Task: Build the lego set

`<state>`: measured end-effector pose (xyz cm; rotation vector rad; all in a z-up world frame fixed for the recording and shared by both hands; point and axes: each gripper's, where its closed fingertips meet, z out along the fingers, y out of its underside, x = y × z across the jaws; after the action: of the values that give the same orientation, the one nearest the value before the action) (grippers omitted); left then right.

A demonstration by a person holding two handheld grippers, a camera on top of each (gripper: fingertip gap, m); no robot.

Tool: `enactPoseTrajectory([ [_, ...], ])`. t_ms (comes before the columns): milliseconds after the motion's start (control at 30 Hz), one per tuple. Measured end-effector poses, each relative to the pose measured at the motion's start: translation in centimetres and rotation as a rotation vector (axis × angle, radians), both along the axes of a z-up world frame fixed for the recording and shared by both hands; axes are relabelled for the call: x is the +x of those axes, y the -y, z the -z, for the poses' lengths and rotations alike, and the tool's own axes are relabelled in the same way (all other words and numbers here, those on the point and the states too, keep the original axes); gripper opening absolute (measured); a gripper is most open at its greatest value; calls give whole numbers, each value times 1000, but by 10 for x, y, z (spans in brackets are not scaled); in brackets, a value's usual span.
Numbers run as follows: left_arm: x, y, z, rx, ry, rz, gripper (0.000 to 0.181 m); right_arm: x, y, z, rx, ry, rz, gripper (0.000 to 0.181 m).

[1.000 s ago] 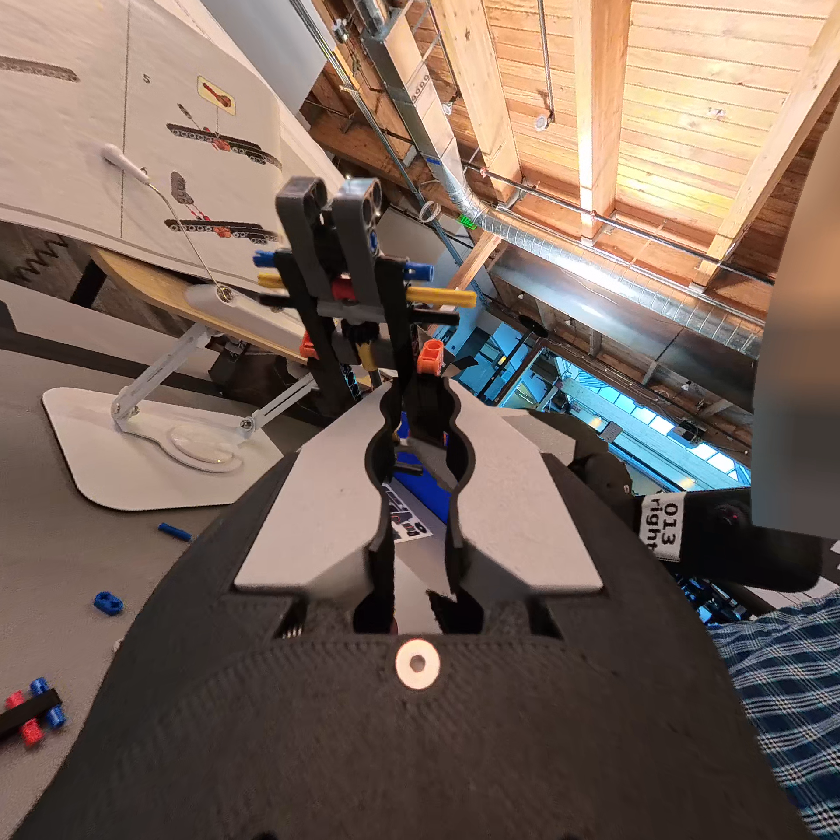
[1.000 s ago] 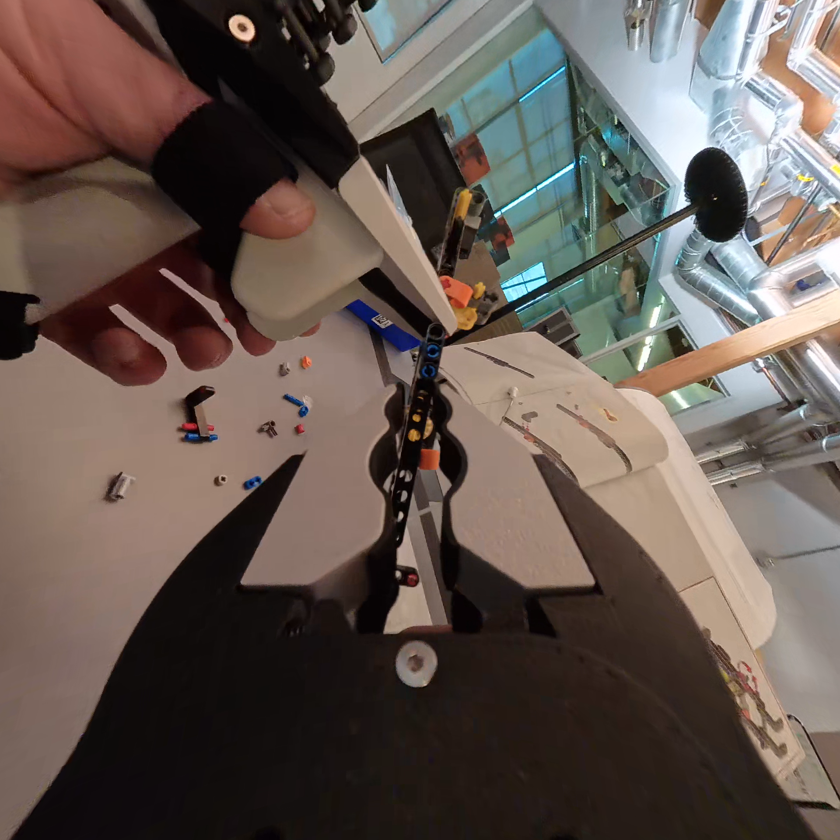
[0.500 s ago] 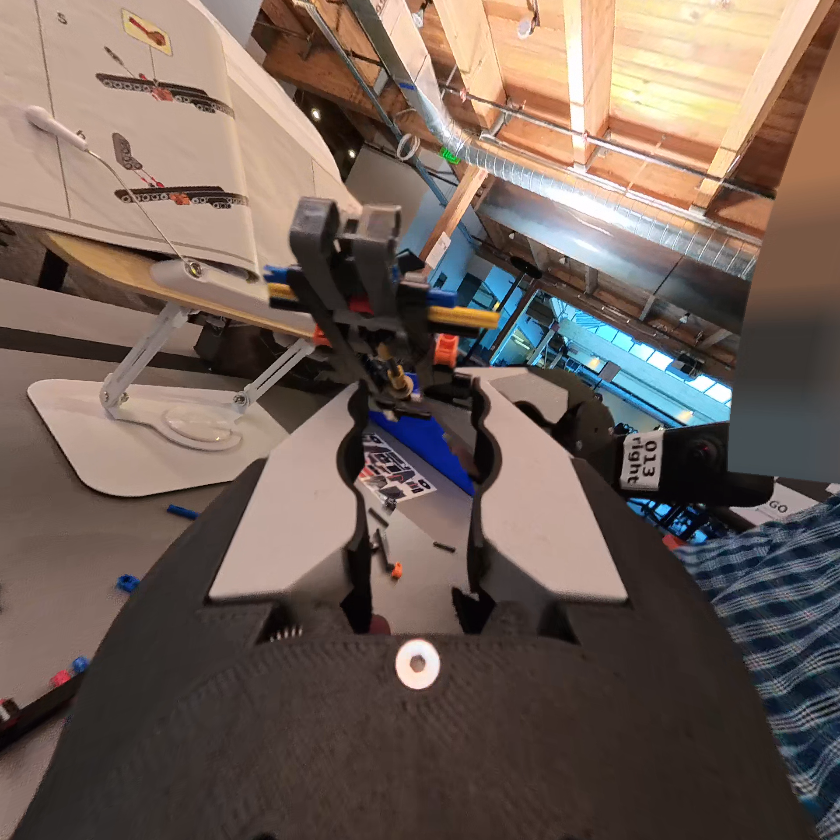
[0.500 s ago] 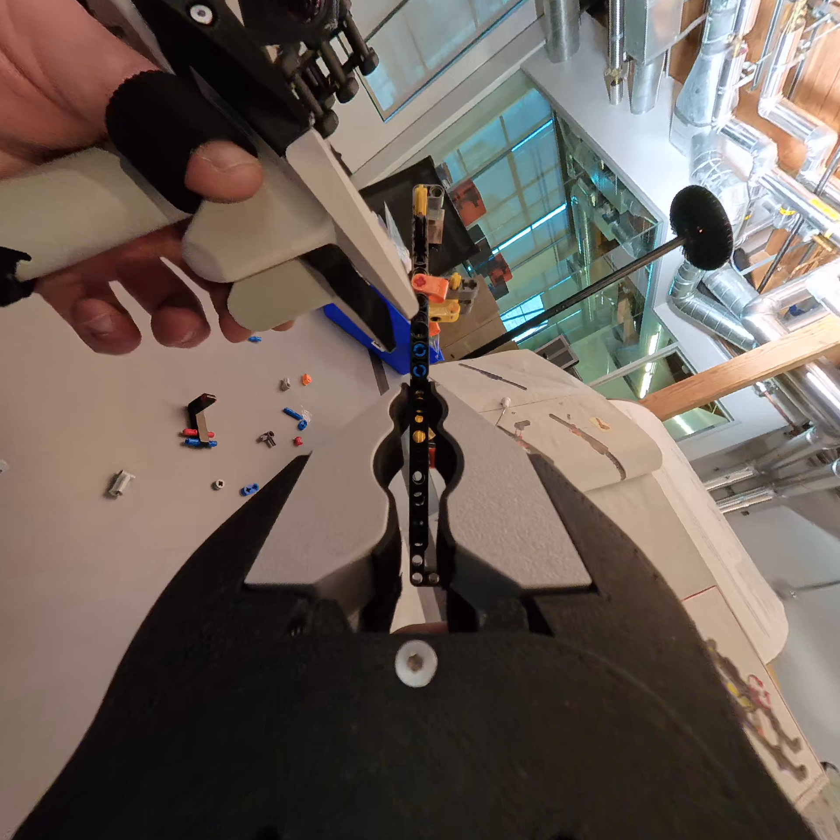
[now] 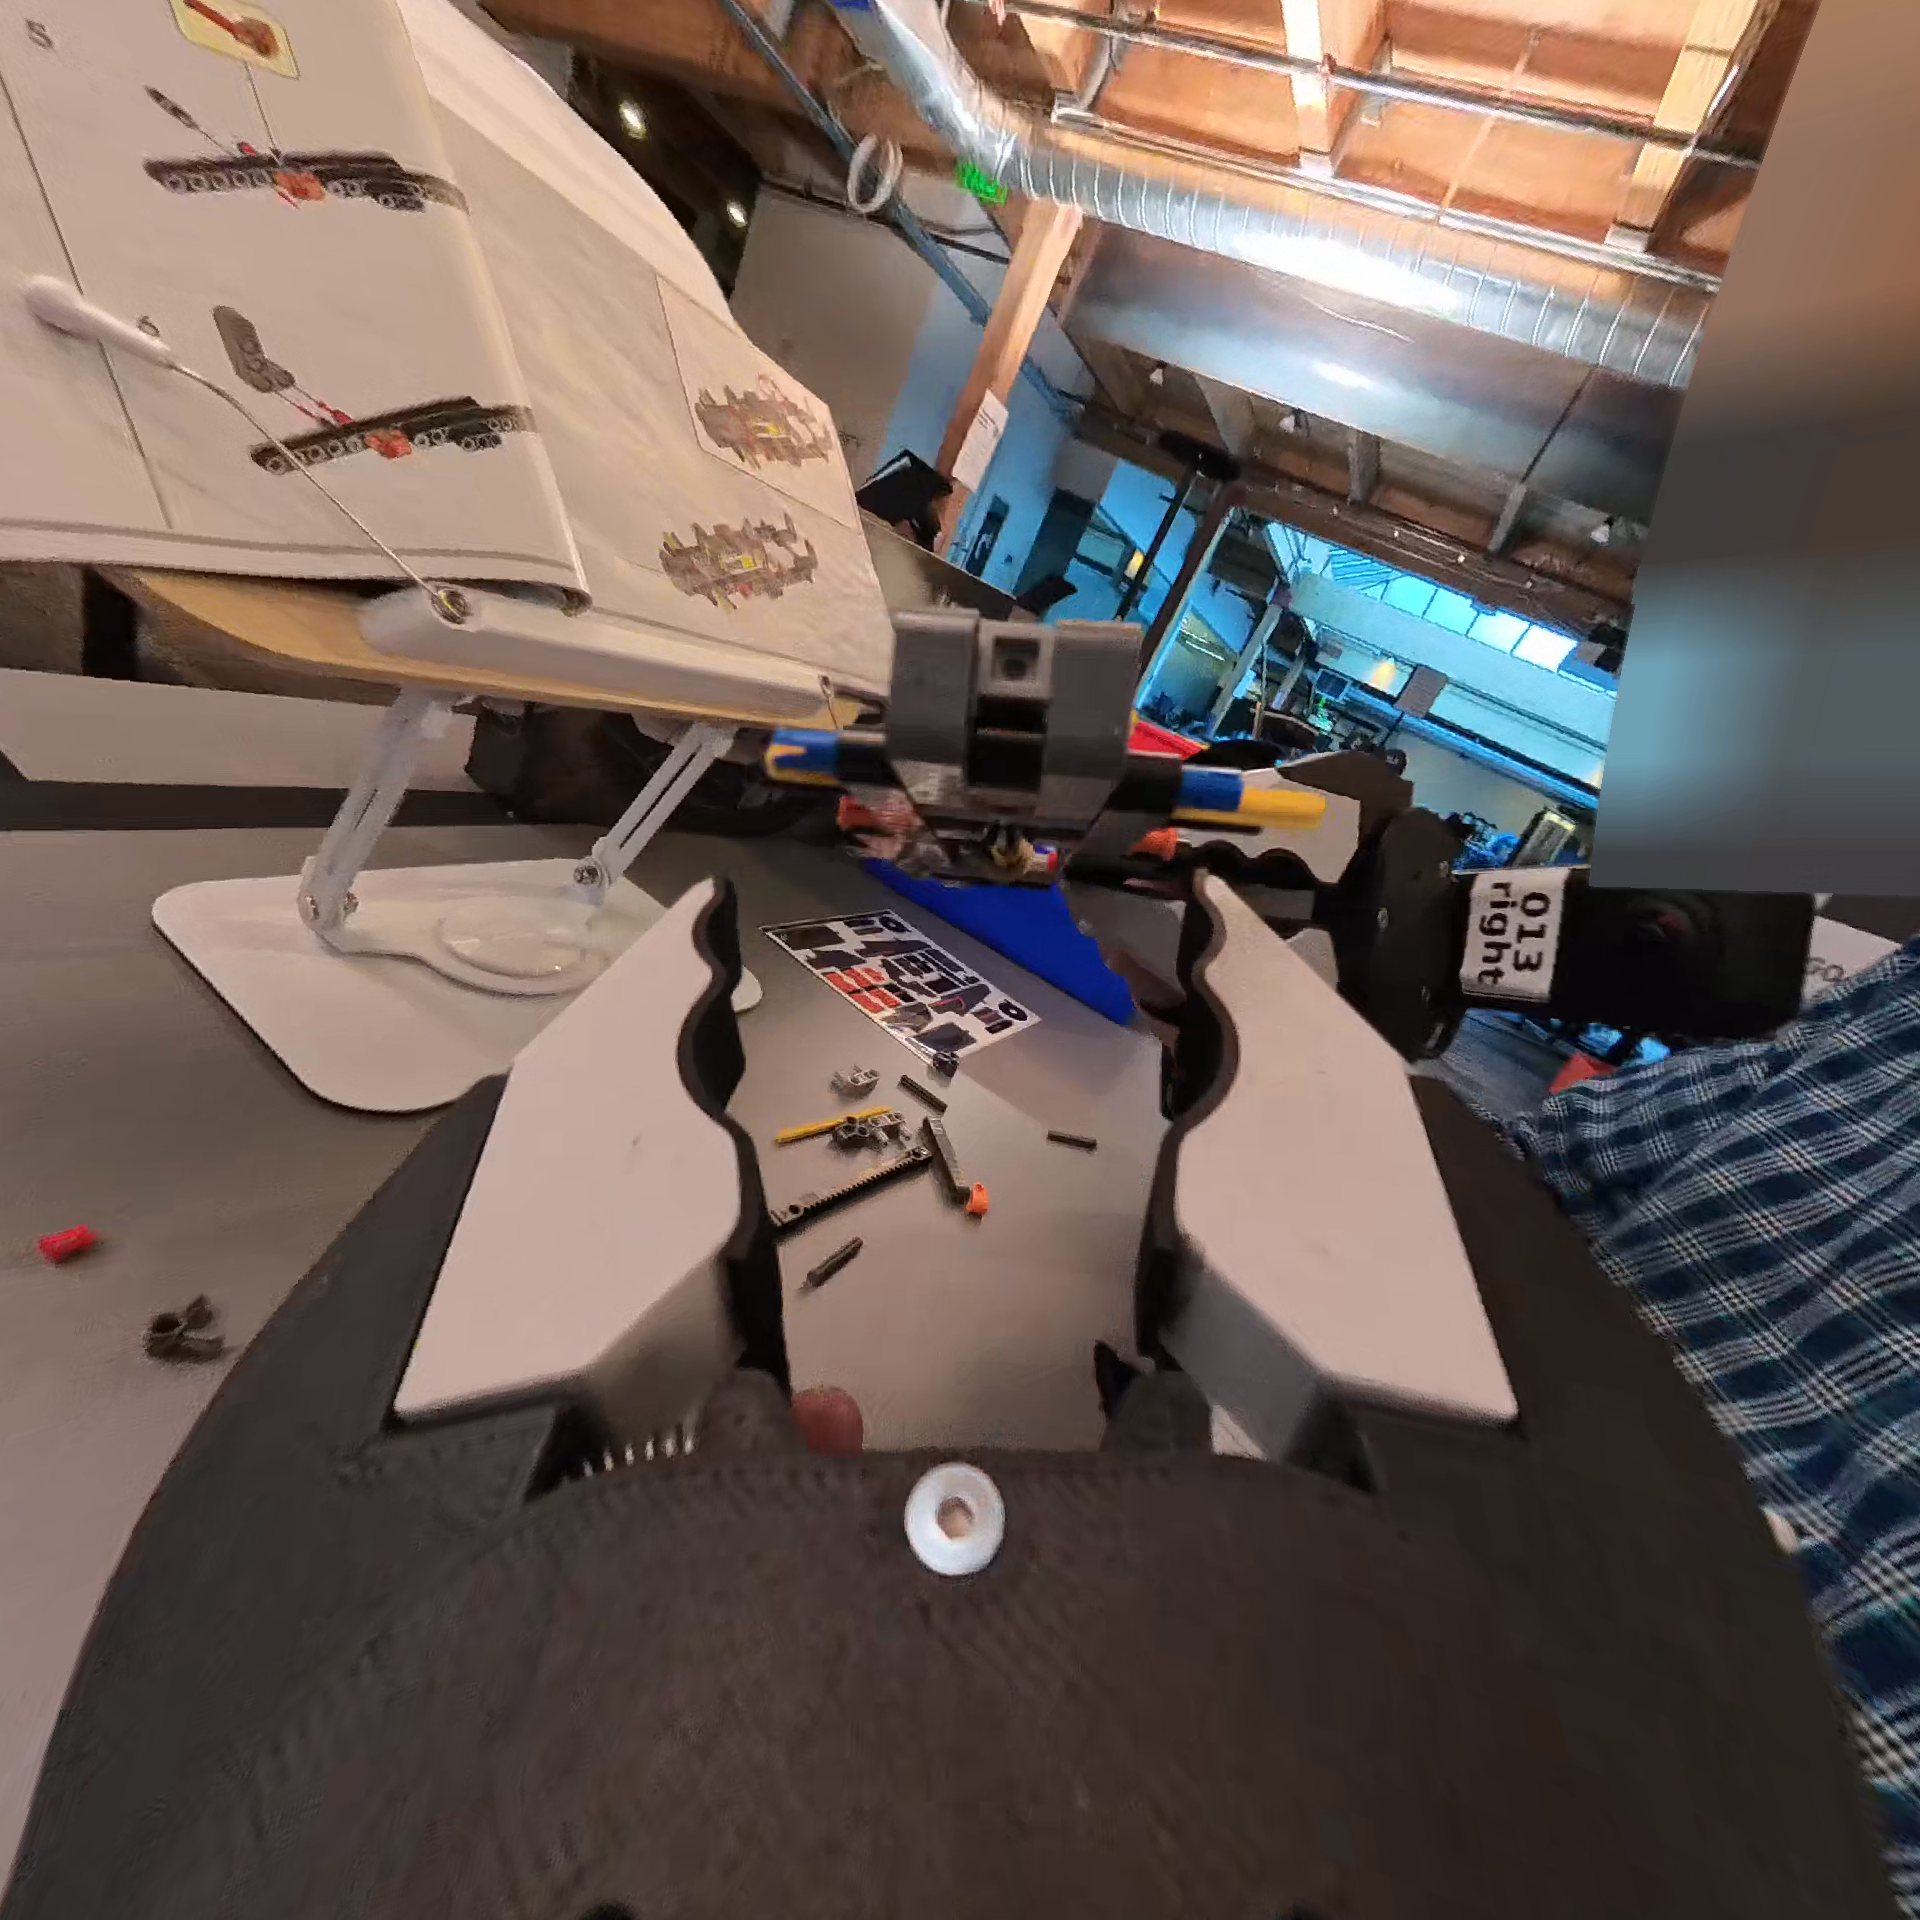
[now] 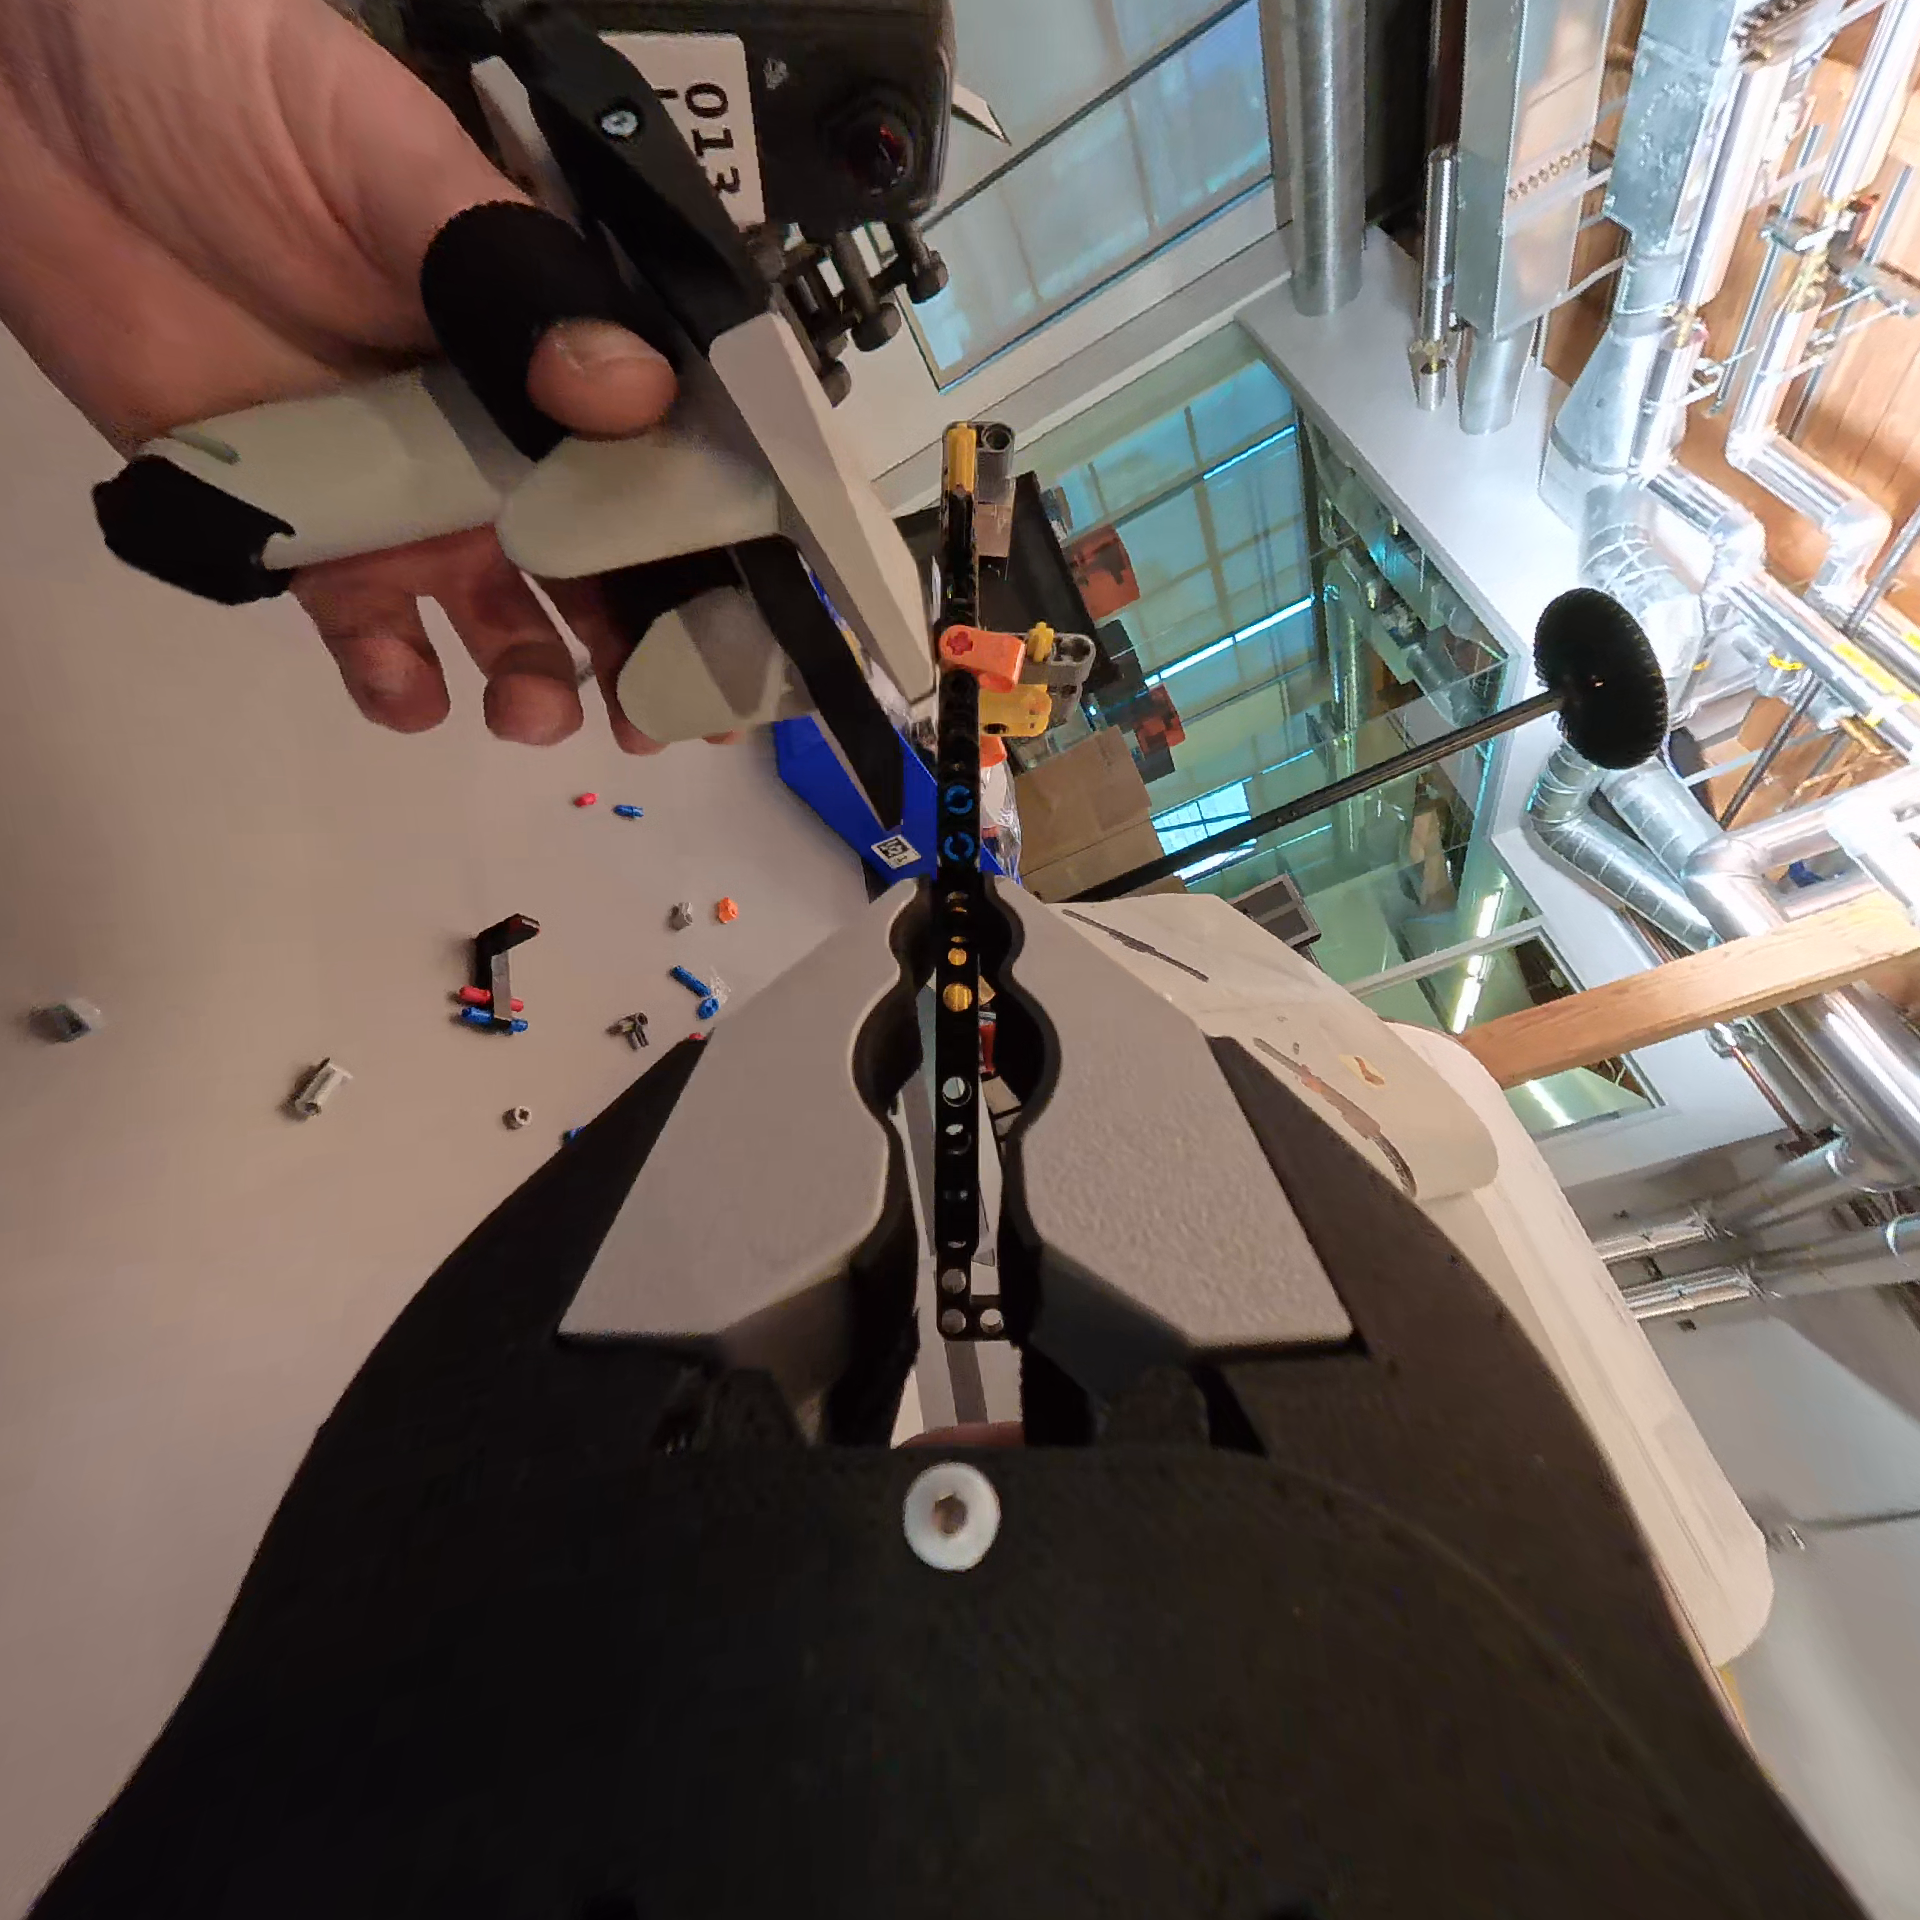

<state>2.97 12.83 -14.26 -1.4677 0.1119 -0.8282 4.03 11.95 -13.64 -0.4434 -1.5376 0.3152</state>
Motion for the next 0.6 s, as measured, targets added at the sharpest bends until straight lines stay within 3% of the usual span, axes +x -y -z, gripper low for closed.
enactPoseTrajectory([
  [167,6,2,-5,50,-110,-8,79,7,-2,2,22,23,-42,3],
  [333,7,-1,-8,86,-84,-29,63,12,-3,7,25,22,-57,4],
  [600,4,-4,-5,117,-85,-42,62,15,-10,11,8,9,-63,4],
])
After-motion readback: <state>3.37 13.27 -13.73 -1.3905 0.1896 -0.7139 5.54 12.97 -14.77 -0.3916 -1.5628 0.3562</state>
